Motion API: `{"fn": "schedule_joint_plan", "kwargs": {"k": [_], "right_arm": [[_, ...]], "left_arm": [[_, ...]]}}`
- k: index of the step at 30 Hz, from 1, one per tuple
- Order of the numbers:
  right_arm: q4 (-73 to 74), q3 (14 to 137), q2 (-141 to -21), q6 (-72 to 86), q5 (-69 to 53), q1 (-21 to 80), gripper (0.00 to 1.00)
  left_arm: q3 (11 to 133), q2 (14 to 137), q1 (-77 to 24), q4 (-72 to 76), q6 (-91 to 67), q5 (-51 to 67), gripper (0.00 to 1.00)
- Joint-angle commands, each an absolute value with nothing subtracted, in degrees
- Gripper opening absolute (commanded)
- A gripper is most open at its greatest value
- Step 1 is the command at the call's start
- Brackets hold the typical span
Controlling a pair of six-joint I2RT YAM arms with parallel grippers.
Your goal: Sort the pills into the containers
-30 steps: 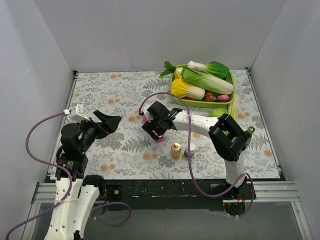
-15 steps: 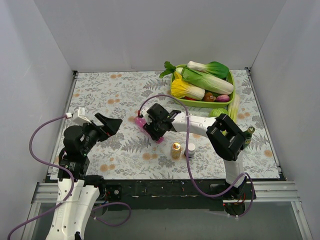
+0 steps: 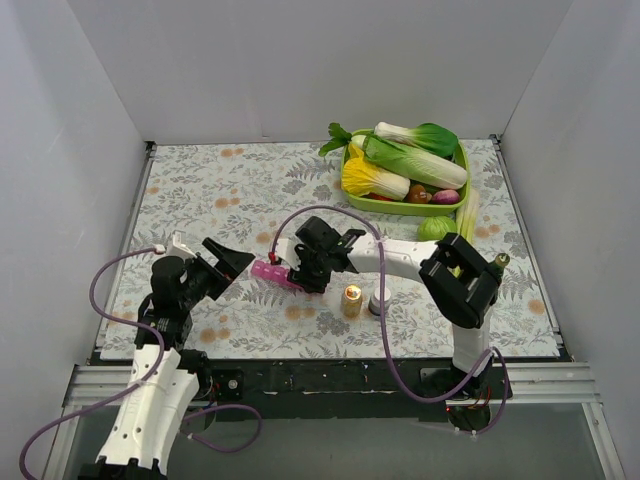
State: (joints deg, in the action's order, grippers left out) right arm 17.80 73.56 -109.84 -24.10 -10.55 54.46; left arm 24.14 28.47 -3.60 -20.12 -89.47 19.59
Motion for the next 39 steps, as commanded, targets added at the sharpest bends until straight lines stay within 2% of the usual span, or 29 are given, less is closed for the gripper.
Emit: {"fn": "schedule_joint_plan", "kwargs": {"k": [1,6,9,13,17,20,24,28,34,39], "right_arm": [[17.9,70.4,-105.8,-36.4,-14.1,55.0,0.34],[20.9,70.5,-105.6,-45.0,-15.9,54.9,0.36],[25.5,74.7,-107.7,-48.8,-17.5,54.6,0.41],[35.8,84.4,-112.5,-51.7,-24.3,51.3,0.67],[39.5,87.5,-112.4,-53.9,-30.7,47.9,0.73],[38.9,84.6,-109.4,-55.1,-32.5,46.4,0.74],[34.9,78.0,-105.8,-53.7,-32.1,46.5,0.74],[30.4,73.1,-104.3,-50.9,-28.8,47.3,0.74],[25.9,71.1,-105.6,-47.4,-25.3,49.6,0.74],[24.6,72.0,-106.8,-46.2,-23.6,49.7,0.72]], "left_arm": [[23.3,30.9,-3.6,-17.0,-91.5,21.4,0.94],[25.9,36.5,-3.6,-19.9,-85.1,21.4,0.95],[27.8,38.8,-3.6,-19.6,-82.7,23.5,0.95],[32.1,42.3,-3.6,-20.7,-77.8,22.9,0.95],[35.5,45.3,-3.6,-22.5,-74.5,21.5,0.96],[33.5,47.4,-3.6,-20.1,-77.1,25.5,0.88],[28.1,48.8,-3.6,-9.8,-83.1,33.1,0.71],[24.3,50.6,-3.7,-1.4,-87.5,37.6,0.61],[22.5,55.6,-3.8,4.6,-88.9,40.5,0.49],[21.4,58.6,-3.9,7.3,-88.9,40.9,0.44]]}}
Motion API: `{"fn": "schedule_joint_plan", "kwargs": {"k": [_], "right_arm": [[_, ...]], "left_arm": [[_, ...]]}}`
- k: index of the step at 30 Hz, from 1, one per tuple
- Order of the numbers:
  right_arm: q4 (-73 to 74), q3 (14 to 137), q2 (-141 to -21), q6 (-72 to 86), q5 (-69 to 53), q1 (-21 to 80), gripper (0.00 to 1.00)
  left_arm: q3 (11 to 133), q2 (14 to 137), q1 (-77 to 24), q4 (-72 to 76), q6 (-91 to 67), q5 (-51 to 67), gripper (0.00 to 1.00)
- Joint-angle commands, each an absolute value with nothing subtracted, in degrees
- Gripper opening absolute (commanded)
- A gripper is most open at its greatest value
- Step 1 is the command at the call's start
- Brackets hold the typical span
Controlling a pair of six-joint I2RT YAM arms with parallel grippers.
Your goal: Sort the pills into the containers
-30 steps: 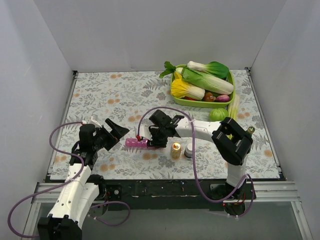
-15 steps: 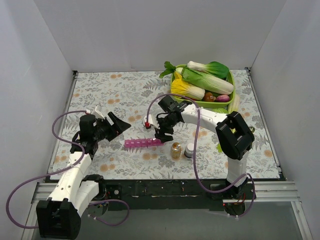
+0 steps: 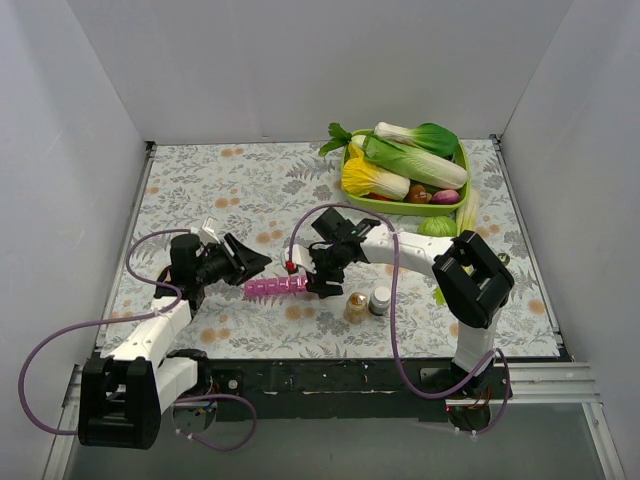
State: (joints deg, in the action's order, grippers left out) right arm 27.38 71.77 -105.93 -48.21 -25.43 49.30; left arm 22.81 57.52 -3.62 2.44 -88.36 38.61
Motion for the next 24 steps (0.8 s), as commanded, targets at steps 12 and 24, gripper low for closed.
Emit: {"fn": "schedule_joint_plan", "kwargs": {"k": [12,24], "right_arm": [[26.9,72.5,-104.4,-48.7,-28.8,49.7,0.73],[30.2,77.0,-106.2,-50.9,-30.8,49.2,0.72]], "left_arm": [[18.6,64.9,-4.7,11.2,-88.9,41.0,0.33],[18.5,70.2,-5.3,13.0,-88.8,40.4,0.27]]}}
